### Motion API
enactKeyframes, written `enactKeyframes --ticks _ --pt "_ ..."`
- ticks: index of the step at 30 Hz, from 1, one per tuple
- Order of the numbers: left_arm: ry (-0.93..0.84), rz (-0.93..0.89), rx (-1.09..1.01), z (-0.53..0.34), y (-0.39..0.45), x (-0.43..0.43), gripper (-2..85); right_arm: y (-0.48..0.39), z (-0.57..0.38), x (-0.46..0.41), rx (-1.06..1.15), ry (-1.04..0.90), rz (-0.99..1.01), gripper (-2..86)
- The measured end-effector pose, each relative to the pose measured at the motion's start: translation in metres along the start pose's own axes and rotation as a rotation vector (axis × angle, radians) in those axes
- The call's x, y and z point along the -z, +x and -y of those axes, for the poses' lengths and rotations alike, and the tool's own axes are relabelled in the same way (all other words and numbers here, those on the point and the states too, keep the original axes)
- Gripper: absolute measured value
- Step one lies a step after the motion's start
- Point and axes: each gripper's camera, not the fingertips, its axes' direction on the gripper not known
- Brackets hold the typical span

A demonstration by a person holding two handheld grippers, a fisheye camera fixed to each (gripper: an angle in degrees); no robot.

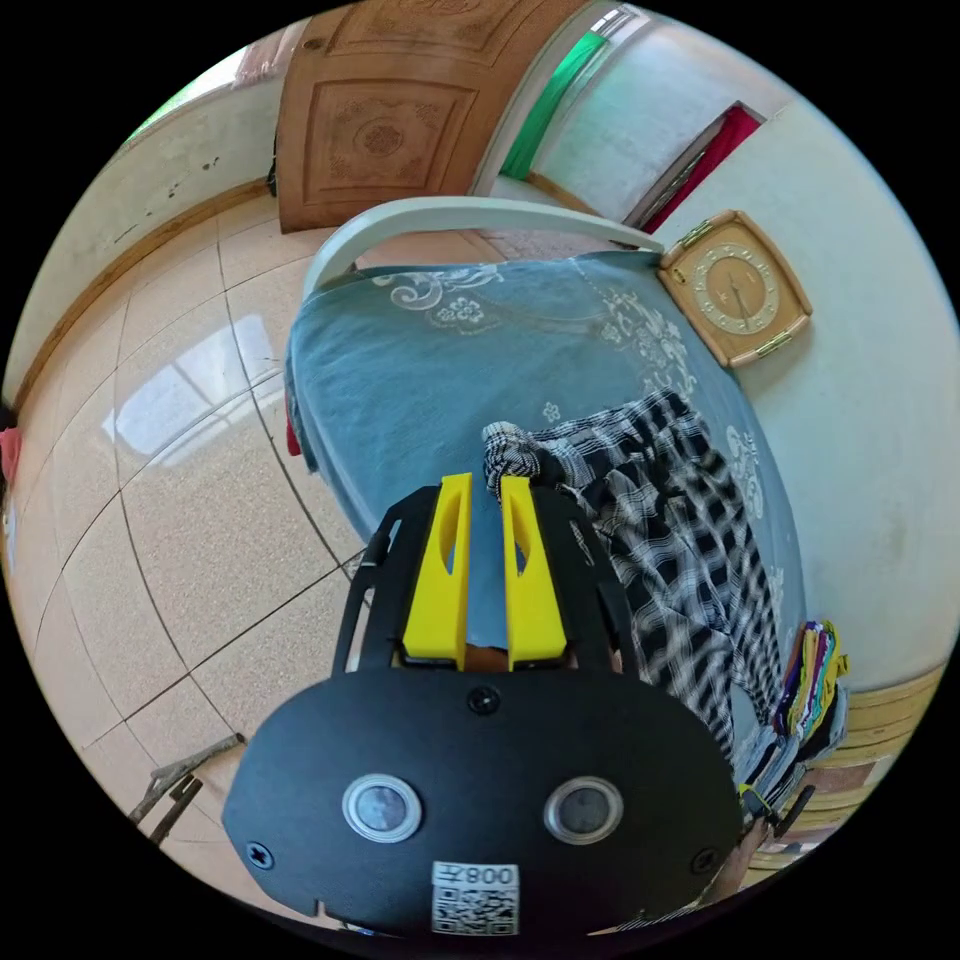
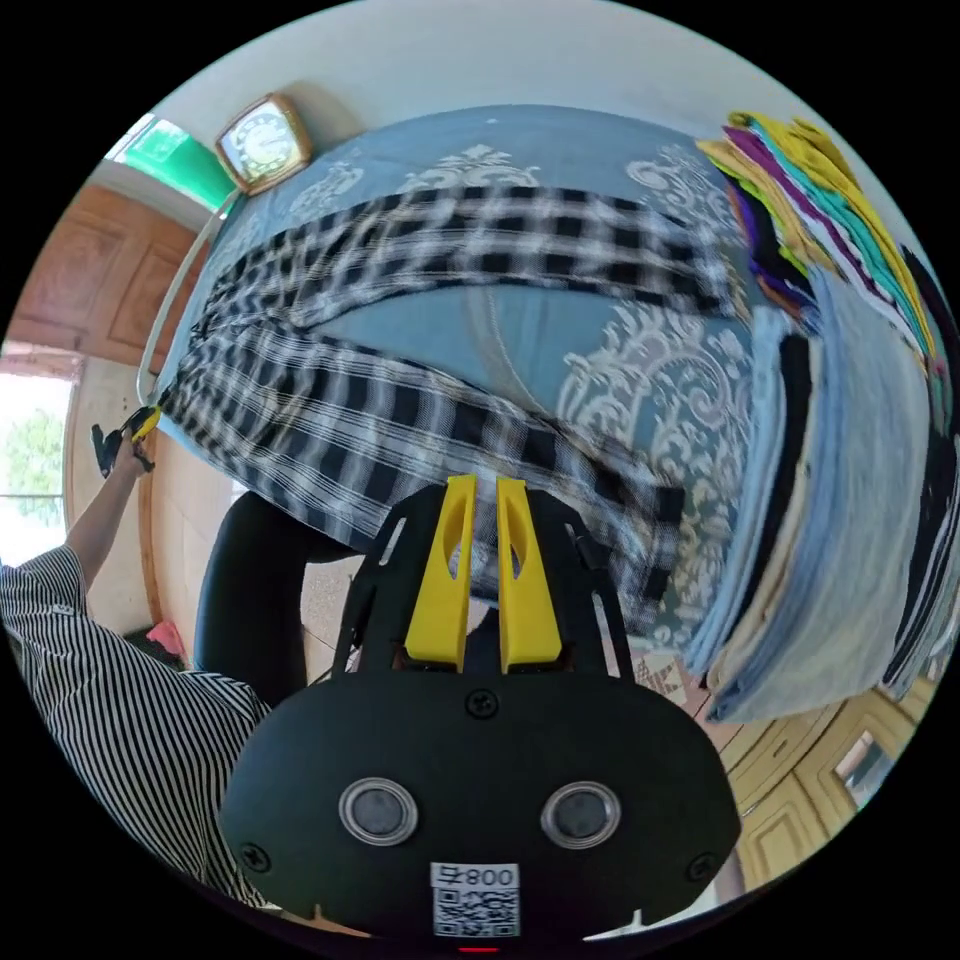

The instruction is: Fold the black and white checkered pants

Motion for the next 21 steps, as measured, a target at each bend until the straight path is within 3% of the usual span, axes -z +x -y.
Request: enactKeyframes --ticks 3,15,19,21 --pt "0.043 -0.048 -0.011 0.016 0.0 0.009 6.7 -0.036 0.07 -0.014 0.116 0.013 0.063 4.0" --pt "-0.041 0.176 -0.214 0.085 0.003 0.031 8.7 -0.179 0.35 -0.06 0.498 0.049 0.052 6.3" --pt "-0.04 0.119 -0.284 0.121 0.013 0.038 6.6 -0.22 0.435 -0.083 0.556 0.032 0.033 6.5" --pt "-0.144 0.013 -0.268 0.143 0.006 0.033 4.8 -0.236 0.471 -0.092 0.57 0.017 0.041 6.5"
